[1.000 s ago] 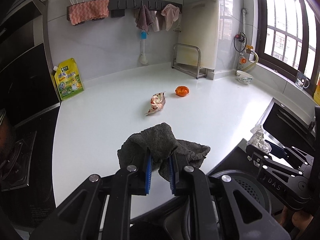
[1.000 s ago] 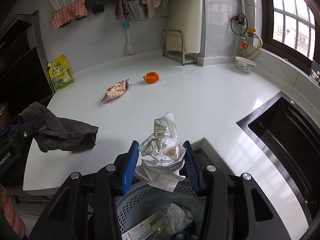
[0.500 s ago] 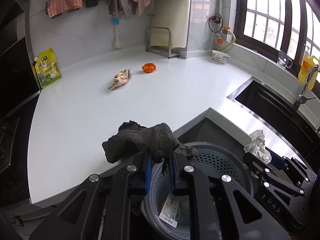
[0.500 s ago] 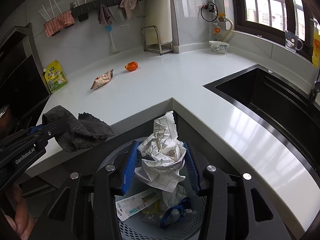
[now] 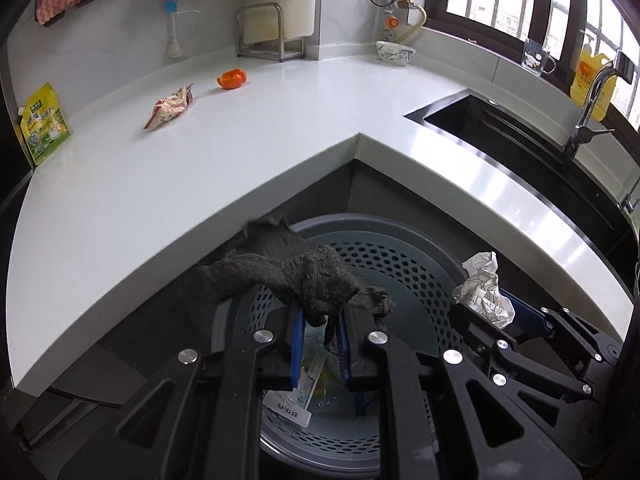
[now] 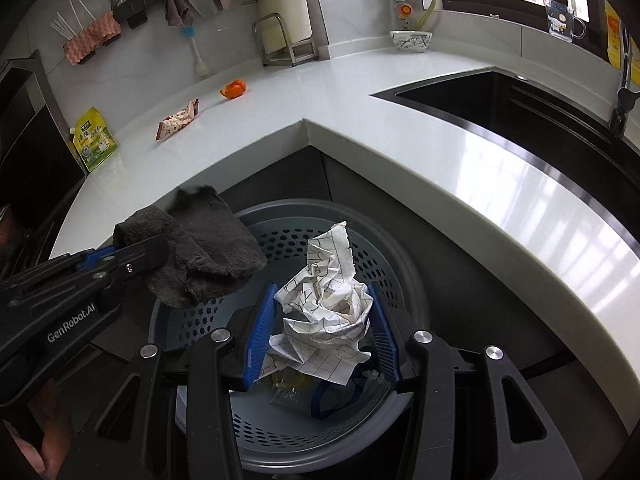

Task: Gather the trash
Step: 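Carry the cloth and paper with both tools over the grey bin, then open both tools to drop the cloth and paper into the bin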

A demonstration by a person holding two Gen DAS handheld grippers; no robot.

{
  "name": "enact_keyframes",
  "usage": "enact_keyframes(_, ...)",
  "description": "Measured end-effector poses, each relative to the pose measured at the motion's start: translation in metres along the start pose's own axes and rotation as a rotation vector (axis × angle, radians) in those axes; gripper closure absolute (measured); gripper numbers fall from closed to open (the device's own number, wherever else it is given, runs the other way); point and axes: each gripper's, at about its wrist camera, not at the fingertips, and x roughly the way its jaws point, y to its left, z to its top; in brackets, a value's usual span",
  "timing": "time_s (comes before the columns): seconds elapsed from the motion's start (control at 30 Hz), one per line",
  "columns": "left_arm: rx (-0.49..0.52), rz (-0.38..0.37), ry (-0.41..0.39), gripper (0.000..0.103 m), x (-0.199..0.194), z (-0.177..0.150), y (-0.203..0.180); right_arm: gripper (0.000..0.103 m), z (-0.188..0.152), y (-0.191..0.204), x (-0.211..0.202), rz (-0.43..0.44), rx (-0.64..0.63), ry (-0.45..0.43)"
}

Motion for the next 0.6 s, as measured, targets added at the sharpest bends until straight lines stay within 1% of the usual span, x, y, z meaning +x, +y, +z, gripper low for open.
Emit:
enact_keyframes(0.07,-0.001,-0.012,0.023,0.089,0.007,-0.003,0.001,0.058,-0.002,-0.002,0.004,0.003,0.006,0.013)
enact_keyframes(0.27,-0.009,0.010,0.074,0.089,0.024,-0.012,0.011,0.058,-0.003,-0.004,0.014,0.010,0.011,0.047)
enact_keyframes(0.5,-0.008,0.030,0.098,0.088,0.028,-0.015,0.016,0.057,-0.005,-0.004,0.023,0.008,0.010,0.077)
enact_keyframes(0.6,-0.008,0.034,0.099,0.085,0.028,-0.015,0.017,0.057,-0.004,-0.004,0.024,0.009,0.006,0.079)
